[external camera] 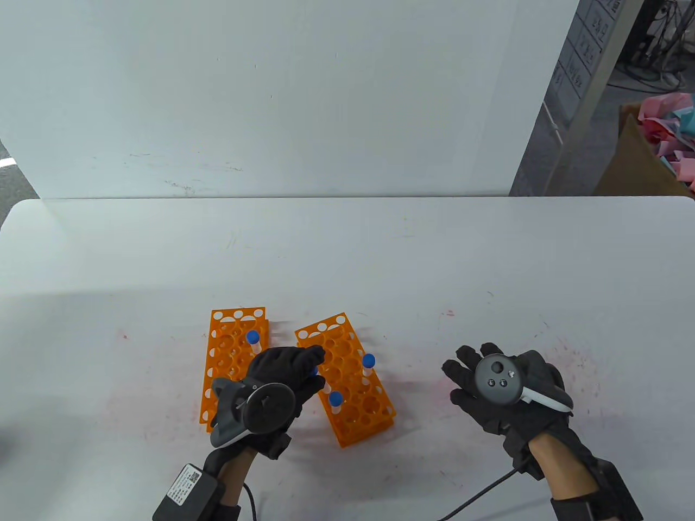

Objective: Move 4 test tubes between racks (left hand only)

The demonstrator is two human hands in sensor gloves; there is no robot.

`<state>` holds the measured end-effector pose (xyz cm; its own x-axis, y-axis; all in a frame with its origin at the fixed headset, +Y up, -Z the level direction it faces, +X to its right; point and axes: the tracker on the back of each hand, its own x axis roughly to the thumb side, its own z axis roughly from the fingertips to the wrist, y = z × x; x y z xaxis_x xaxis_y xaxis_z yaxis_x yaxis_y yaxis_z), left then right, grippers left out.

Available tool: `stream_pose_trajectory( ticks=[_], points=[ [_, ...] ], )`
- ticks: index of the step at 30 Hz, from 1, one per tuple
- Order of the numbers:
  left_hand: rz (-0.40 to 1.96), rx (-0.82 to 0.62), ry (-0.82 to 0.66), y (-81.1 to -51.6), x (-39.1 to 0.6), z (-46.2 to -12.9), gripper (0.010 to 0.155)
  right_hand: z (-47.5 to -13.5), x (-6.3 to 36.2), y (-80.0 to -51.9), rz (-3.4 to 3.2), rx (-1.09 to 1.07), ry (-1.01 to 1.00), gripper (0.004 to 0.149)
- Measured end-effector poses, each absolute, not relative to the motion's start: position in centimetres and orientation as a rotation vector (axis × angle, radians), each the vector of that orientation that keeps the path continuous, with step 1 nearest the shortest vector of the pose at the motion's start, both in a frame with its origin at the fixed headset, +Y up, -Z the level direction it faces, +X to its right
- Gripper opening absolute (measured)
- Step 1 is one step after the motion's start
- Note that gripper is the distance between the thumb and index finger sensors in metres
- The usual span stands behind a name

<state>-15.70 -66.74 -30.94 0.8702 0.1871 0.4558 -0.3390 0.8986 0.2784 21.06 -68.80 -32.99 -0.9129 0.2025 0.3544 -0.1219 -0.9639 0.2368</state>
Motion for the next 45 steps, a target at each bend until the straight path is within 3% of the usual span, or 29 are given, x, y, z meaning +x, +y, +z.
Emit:
stream_pose_trajectory(
  ticks=[27, 33, 45],
  points=[
    [0.17, 0.192, -0.519, -68.7, -13.3, -31.5, 0.05, -33.0, 21.2, -68.8, 2.899, 0.58, 0.303, 0.059],
    [0.095, 0.23, -0.529, -68.6, -12.8, -31.2, 0.05, -33.0, 21.2, -69.0, 2.906, 0.582, 0.325, 0.059],
    [0.2, 0.178, -0.506, -68.8, -13.3, -31.6, 0.05, -32.9, 21.2, -68.9, 2.908, 0.588, 0.297, 0.06]
  ],
)
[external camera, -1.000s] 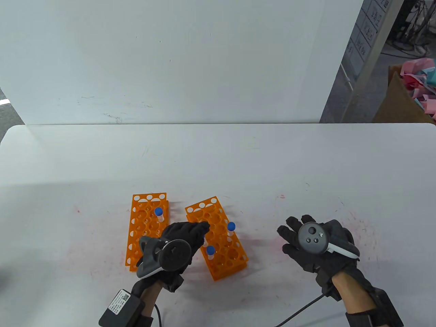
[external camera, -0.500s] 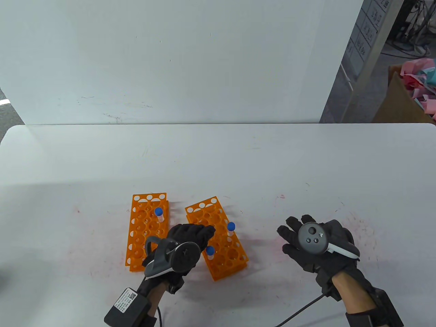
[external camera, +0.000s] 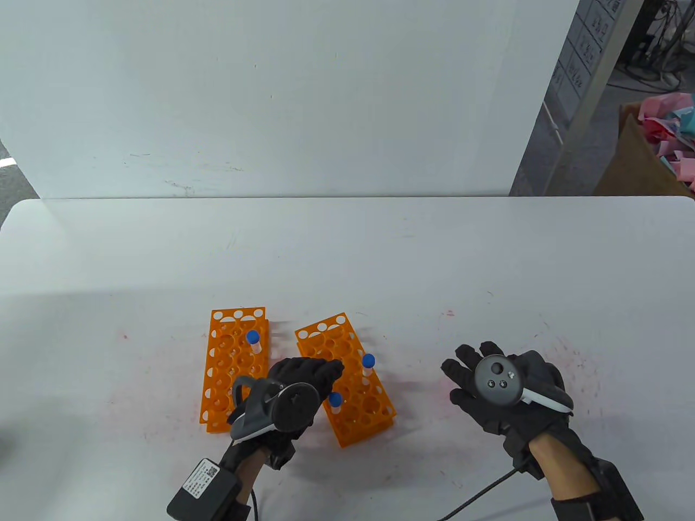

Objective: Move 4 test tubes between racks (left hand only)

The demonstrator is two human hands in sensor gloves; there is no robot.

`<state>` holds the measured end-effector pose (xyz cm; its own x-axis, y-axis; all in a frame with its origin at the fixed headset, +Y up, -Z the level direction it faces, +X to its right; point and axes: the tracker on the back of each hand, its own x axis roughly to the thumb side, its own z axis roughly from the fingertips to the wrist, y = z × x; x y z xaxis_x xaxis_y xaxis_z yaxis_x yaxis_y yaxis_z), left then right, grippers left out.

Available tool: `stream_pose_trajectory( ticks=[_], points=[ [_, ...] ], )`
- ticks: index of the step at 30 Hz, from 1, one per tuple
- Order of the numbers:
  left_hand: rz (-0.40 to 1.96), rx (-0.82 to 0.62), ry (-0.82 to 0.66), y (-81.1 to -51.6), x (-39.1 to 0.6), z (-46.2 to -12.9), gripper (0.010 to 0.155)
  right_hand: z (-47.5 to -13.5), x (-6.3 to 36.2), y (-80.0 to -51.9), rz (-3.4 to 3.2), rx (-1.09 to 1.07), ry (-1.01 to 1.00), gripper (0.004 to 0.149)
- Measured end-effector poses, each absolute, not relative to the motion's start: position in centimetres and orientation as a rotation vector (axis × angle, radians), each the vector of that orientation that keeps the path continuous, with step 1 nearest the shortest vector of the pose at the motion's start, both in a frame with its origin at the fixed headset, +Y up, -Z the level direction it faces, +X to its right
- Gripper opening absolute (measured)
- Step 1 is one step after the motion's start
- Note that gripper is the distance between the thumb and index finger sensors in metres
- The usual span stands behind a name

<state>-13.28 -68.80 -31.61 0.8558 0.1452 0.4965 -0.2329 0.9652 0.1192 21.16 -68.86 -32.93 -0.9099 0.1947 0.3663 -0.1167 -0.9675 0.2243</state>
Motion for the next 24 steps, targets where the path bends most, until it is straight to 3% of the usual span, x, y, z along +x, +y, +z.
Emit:
stream_pose_trajectory(
  ticks=[15, 24],
  points=[
    [0.193, 0.177, -0.503, -68.8, -13.3, -31.6, 0.05, -32.9, 21.1, -68.9, 2.908, 0.586, 0.31, 0.059],
    [0.168, 0.202, -0.497, -68.1, -14.5, -31.6, 0.062, -32.9, 21.1, -68.8, 2.906, 0.59, 0.296, 0.06]
  ],
)
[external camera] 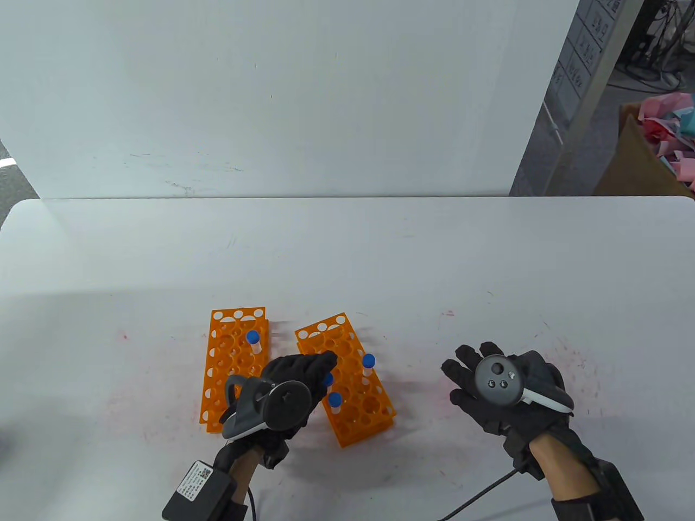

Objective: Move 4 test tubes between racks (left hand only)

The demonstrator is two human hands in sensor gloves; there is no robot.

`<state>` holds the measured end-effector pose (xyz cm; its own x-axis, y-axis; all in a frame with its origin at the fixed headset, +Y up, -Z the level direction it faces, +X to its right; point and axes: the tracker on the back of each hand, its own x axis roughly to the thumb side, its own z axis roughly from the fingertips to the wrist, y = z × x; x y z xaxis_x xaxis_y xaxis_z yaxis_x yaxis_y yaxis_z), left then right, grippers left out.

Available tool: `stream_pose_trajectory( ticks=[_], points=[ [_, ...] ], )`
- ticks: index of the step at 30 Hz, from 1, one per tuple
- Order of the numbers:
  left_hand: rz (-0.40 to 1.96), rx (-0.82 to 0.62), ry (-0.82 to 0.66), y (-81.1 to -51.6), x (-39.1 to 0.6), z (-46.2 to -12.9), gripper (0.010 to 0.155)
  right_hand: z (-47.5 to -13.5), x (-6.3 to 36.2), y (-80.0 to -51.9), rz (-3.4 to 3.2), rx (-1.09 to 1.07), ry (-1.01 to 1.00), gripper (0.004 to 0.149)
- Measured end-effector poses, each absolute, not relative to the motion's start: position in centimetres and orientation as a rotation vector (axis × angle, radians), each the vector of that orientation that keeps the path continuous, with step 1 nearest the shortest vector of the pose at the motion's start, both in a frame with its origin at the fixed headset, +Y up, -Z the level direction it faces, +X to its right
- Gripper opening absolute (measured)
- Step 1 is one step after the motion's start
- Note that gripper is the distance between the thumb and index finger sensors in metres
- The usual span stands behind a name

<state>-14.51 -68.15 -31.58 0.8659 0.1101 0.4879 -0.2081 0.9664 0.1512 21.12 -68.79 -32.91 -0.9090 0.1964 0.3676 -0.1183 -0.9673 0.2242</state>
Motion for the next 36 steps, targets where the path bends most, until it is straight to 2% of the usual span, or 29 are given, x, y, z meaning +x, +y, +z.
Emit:
stream_pose_trajectory(
  ticks=[12, 23, 26, 28, 36],
  points=[
    [0.172, 0.314, -0.358, -67.4, -18.3, -32.3, 0.066, -32.9, 21.2, -68.8, 2.904, 0.586, 0.295, 0.06],
    [0.176, 0.377, -0.155, -67.1, -21.2, -33.2, 0.064, -32.9, 21.1, -68.8, 2.899, 0.599, 0.295, 0.059],
    [0.148, 0.366, -0.1, -67.3, -21.4, -33.6, 0.063, -32.9, 21.1, -68.8, 2.889, 0.601, 0.295, 0.059],
    [0.135, 0.299, -0.046, -67.4, -21.4, -34.0, 0.063, -32.9, 21.1, -68.8, 2.89, 0.605, 0.297, 0.059],
    [0.063, 0.258, 0.022, -67.6, -20.6, -35.0, 0.061, -33.0, 21.1, -69.0, 2.888, 0.598, 0.318, 0.059]
  ],
)
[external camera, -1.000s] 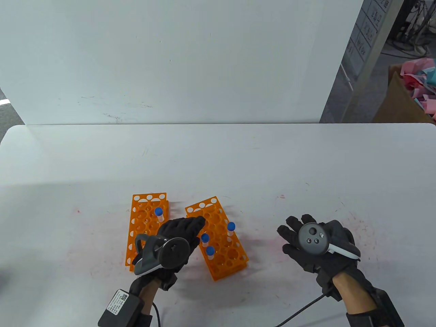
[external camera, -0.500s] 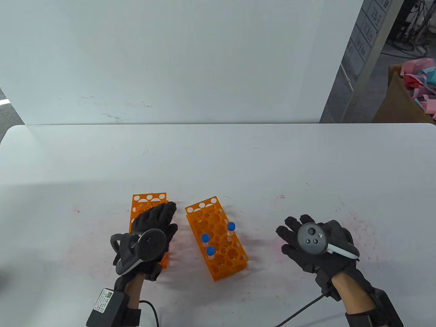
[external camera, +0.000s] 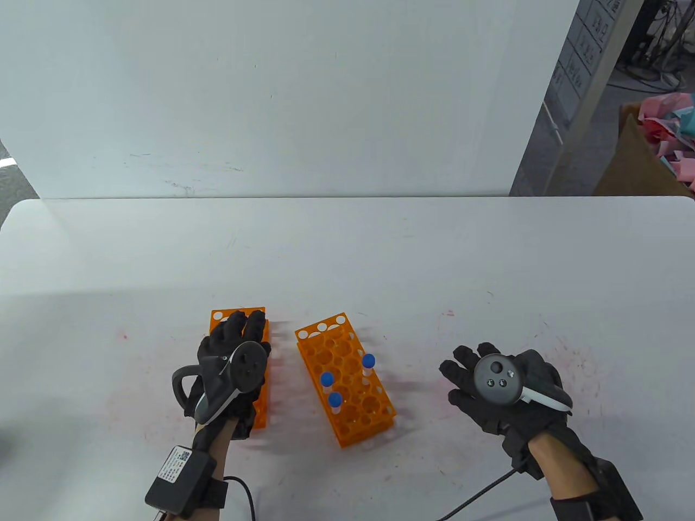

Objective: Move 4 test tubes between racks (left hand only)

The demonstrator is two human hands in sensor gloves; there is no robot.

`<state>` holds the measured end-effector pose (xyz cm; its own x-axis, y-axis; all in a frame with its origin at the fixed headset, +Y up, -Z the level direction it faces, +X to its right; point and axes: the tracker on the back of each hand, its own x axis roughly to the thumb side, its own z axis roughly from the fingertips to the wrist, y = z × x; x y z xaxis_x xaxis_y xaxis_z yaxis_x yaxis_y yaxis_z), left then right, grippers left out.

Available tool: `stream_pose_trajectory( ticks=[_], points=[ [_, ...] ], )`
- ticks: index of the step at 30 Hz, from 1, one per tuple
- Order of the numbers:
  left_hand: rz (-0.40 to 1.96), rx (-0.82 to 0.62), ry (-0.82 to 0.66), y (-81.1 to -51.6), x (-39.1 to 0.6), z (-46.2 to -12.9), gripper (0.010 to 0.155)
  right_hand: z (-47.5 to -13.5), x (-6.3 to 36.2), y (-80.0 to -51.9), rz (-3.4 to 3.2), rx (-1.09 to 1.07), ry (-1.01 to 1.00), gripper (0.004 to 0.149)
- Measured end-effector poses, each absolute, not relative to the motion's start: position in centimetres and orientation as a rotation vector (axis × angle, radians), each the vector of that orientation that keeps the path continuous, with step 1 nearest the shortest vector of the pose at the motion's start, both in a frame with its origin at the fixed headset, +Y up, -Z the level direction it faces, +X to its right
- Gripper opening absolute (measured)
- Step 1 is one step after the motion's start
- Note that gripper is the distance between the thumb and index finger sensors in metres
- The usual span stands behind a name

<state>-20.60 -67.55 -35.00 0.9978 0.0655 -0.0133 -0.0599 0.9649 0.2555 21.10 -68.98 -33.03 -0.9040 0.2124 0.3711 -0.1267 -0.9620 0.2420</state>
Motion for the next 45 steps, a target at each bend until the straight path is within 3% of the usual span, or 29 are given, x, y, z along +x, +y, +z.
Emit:
stream_pose_trajectory(
  ticks=[23, 45],
  points=[
    [0.002, 0.178, 0.054, -67.68, -19.98, -35.79, 0.054, -33.02, 20.93, -68.91, 2.888, 0.604, 0.332, 0.059],
    [0.002, 0.185, 0.053, -67.67, -19.92, -35.89, 0.051, -33.01, 20.96, -68.81, 2.886, 0.609, 0.322, 0.059]
  ],
)
